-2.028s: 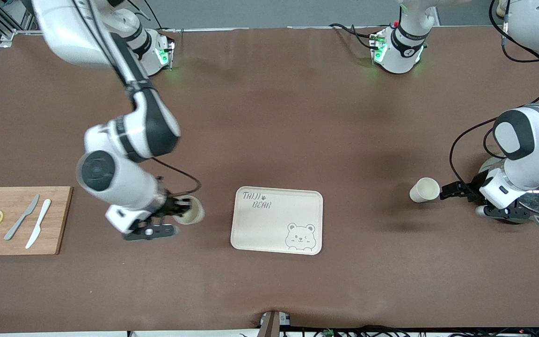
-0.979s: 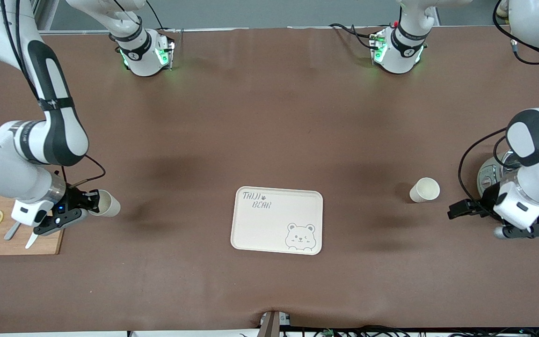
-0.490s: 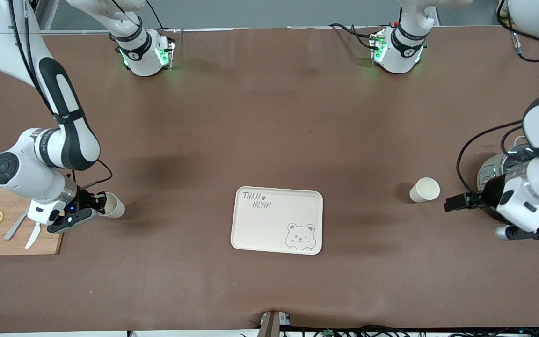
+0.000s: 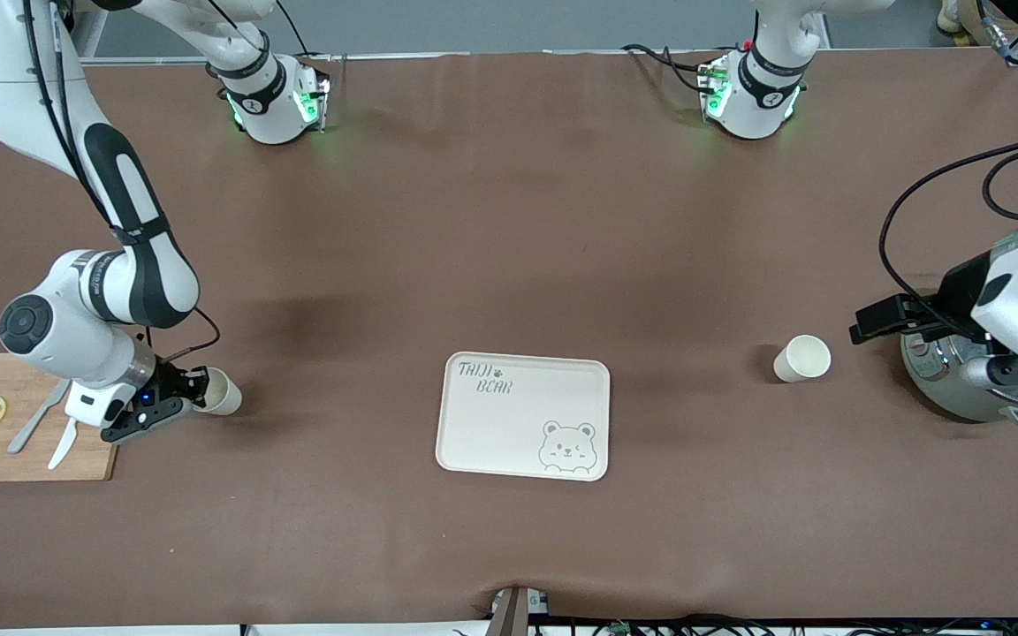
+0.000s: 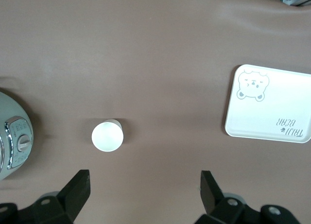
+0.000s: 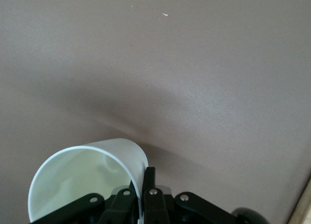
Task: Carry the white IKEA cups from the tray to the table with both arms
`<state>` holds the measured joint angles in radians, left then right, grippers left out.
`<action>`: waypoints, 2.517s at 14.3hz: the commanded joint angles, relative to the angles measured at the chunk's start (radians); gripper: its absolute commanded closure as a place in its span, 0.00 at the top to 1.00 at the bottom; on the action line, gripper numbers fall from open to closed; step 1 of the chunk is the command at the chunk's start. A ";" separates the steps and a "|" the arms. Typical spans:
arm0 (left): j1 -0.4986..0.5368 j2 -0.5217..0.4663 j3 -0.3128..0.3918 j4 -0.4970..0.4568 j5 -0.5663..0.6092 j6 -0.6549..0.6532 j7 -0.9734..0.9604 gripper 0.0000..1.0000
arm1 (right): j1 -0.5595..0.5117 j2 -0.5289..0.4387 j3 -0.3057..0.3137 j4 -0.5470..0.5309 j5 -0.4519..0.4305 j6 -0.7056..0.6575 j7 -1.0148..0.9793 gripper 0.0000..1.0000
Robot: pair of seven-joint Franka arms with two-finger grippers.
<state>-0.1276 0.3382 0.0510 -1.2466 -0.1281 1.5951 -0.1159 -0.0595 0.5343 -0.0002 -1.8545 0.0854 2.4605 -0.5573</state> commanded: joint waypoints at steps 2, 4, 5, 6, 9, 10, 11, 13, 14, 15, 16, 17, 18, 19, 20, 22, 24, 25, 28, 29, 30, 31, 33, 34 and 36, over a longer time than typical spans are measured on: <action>-0.006 -0.039 -0.037 -0.014 0.125 -0.021 0.005 1.00 | -0.025 0.004 0.020 -0.009 0.002 0.024 -0.015 0.00; -0.015 -0.039 -0.037 -0.013 0.130 -0.021 0.008 1.00 | -0.023 0.009 0.020 -0.015 0.002 0.034 -0.015 0.00; -0.017 -0.039 -0.039 -0.010 0.133 -0.017 0.015 1.00 | -0.025 0.009 0.020 -0.015 0.002 0.034 -0.015 0.00; -0.017 -0.039 -0.039 -0.010 0.133 -0.011 0.018 1.00 | -0.025 0.009 0.020 -0.015 0.002 0.034 -0.015 0.00; -0.012 -0.031 -0.026 -0.011 0.134 0.040 0.022 1.00 | -0.025 0.010 0.020 -0.014 0.004 0.032 -0.015 0.62; -0.011 -0.022 -0.026 -0.013 0.134 0.057 0.024 1.00 | -0.025 0.010 0.020 -0.014 0.002 0.031 -0.013 0.93; -0.009 -0.013 -0.026 -0.013 0.134 0.083 0.025 1.00 | -0.025 0.010 0.020 -0.008 0.004 0.023 -0.012 1.00; -0.004 -0.004 -0.028 -0.016 0.134 0.108 0.042 1.00 | -0.023 0.007 0.020 0.015 0.004 0.008 -0.009 1.00; -0.004 0.011 -0.028 -0.014 0.134 0.109 0.056 1.00 | -0.020 0.003 0.020 0.041 0.002 -0.044 -0.007 1.00; -0.001 0.021 -0.028 -0.014 0.134 0.111 0.061 1.00 | -0.022 0.000 0.020 0.096 0.000 -0.131 -0.007 1.00; 0.003 0.037 -0.026 -0.016 0.136 0.123 0.062 1.00 | -0.023 -0.002 0.019 0.163 0.000 -0.235 -0.007 1.00; 0.009 0.044 -0.025 -0.016 0.134 0.137 0.076 1.00 | -0.029 -0.007 0.017 0.235 -0.001 -0.352 -0.007 1.00; 0.012 0.045 -0.025 -0.016 0.134 0.147 0.108 1.00 | -0.043 -0.010 0.017 0.305 -0.001 -0.462 -0.004 1.00; 0.020 0.042 -0.025 -0.014 0.133 0.160 0.130 1.00 | -0.054 -0.019 0.017 0.366 -0.003 -0.562 -0.003 1.00; 0.022 0.041 -0.025 -0.014 0.133 0.178 0.133 1.00 | -0.063 -0.039 0.017 0.414 -0.004 -0.656 0.000 1.00; 0.020 0.039 -0.025 -0.014 0.133 0.184 0.131 1.00 | -0.066 -0.110 0.014 0.452 -0.006 -0.799 0.055 1.00; 0.011 0.039 -0.025 -0.014 0.133 0.186 0.119 1.00 | -0.065 -0.216 0.017 0.454 -0.016 -0.931 0.216 1.00; 0.012 0.039 -0.025 -0.014 0.131 0.186 0.119 1.00 | -0.059 -0.277 0.020 0.453 -0.033 -0.978 0.261 1.00; 0.013 0.038 -0.028 -0.016 0.128 0.184 0.119 1.00 | -0.056 -0.407 0.023 0.428 -0.052 -1.060 0.353 1.00; 0.011 0.038 -0.028 -0.016 0.128 0.184 0.117 1.00 | -0.057 -0.437 0.022 0.405 -0.053 -1.055 0.403 1.00; 0.006 0.039 -0.028 -0.016 0.131 0.184 0.117 1.00 | -0.057 -0.459 0.022 0.390 -0.053 -1.055 0.425 1.00; 0.005 0.039 -0.028 -0.016 0.133 0.184 0.117 1.00 | -0.056 -0.480 0.022 0.384 -0.058 -1.058 0.428 1.00; 0.005 0.039 -0.028 -0.016 0.133 0.184 0.119 1.00 | -0.059 -0.513 0.023 0.376 -0.078 -1.062 0.427 1.00; 0.005 0.039 -0.028 -0.016 0.131 0.184 0.117 1.00 | -0.066 -0.523 0.020 0.351 -0.078 -1.045 0.419 1.00; 0.005 0.039 -0.029 -0.017 0.128 0.178 0.125 1.00 | -0.072 -0.537 0.019 0.312 -0.079 -1.013 0.419 1.00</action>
<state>-0.1187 0.3894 0.0237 -1.2563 -0.0180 1.7750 0.0050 -0.1166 0.0400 0.0118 -1.4686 0.0181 1.4084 -0.1486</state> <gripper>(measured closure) 0.000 0.000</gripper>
